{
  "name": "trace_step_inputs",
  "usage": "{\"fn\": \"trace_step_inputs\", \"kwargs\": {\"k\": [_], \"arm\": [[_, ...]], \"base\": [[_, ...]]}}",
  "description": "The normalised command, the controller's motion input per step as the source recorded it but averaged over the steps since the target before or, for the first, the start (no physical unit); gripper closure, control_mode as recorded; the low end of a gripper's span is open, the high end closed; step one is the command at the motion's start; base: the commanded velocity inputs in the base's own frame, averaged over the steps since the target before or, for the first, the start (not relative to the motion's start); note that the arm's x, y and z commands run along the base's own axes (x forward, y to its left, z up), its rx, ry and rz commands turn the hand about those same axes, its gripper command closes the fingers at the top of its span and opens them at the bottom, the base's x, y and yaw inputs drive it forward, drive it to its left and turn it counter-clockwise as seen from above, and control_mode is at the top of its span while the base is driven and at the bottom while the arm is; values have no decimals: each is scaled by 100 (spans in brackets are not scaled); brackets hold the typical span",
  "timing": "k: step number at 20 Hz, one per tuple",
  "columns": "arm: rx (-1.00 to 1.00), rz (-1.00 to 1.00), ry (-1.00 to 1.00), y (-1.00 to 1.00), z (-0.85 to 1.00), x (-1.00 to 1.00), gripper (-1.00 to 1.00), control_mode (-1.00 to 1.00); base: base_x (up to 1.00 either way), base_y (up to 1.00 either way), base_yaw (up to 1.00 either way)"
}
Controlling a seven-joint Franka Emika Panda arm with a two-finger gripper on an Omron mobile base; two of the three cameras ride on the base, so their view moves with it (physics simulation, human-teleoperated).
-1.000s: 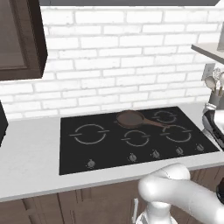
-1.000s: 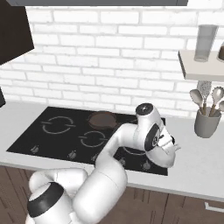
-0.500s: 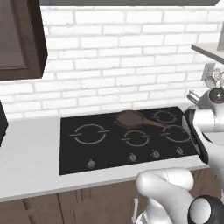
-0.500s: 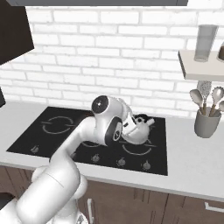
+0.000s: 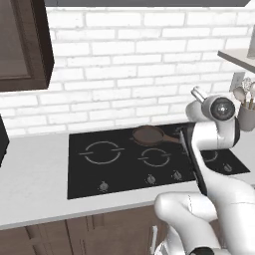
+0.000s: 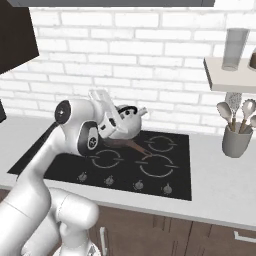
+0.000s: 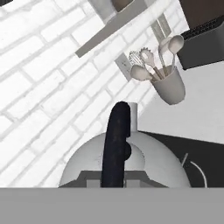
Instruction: Pick the kettle from the counter and place it on a stove burner. Then turn the burner on.
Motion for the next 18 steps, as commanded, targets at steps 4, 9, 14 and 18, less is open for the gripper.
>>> {"fn": "trace_step_inputs", "kwargs": {"k": [4, 9, 14, 18], "arm": [[-2, 0, 0, 100, 35, 1, 100, -100], [-5, 0, 10, 100, 26, 12, 100, -100], [-10, 1, 21, 100, -6, 8, 100, -100], [-17, 1, 13, 100, -71, 14, 100, -100]], "base": [[0, 0, 0], [0, 0, 0], [0, 0, 0], [0, 0, 0]]}}
